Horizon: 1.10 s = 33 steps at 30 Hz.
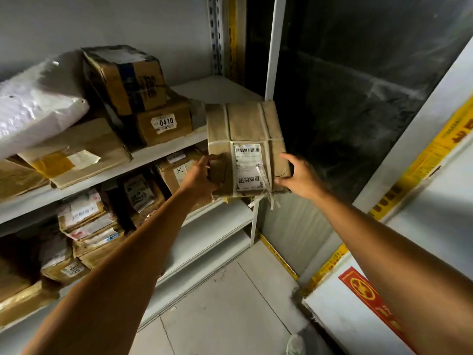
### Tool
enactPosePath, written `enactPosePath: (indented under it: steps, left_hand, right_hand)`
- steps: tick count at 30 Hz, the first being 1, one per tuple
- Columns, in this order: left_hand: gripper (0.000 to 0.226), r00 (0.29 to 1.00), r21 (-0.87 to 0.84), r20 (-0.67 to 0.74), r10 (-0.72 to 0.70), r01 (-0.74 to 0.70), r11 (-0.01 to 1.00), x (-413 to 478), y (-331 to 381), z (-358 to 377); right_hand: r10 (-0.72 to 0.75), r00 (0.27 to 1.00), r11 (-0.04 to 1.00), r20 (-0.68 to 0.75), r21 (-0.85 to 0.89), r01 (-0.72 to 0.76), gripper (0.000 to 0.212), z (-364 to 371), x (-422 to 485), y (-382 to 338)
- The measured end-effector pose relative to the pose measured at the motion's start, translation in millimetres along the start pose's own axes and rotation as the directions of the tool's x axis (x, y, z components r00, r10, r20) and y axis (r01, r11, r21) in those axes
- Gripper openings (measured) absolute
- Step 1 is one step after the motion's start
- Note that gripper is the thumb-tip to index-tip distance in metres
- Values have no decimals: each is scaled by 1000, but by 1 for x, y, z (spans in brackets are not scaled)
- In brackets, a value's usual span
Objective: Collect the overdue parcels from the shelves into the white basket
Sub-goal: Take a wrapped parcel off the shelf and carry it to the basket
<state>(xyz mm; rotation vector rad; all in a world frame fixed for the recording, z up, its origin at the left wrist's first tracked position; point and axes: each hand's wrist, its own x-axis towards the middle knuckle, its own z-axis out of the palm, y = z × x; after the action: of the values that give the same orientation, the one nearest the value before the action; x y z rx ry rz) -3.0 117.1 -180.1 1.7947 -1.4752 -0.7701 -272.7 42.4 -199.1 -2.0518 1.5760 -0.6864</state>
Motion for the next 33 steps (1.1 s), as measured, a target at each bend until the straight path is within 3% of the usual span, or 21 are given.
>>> enactPosePath:
  steps: [11, 23, 33]
  left_hand:
    - [78, 986, -13, 108, 123, -123, 992, -29, -7, 34]
    - [75, 955, 10, 215, 206, -213, 977, -97, -4, 79]
    - [70, 859, -44, 358, 366, -376, 925, -86, -5, 96]
  right_hand:
    - [26, 992, 1000, -123, -14, -28, 83, -25, -86, 22]
    - [39, 989, 999, -141, 36, -34, 80, -27, -188, 59]
    - [280, 927, 960, -249, 95, -265, 82, -18, -236, 62]
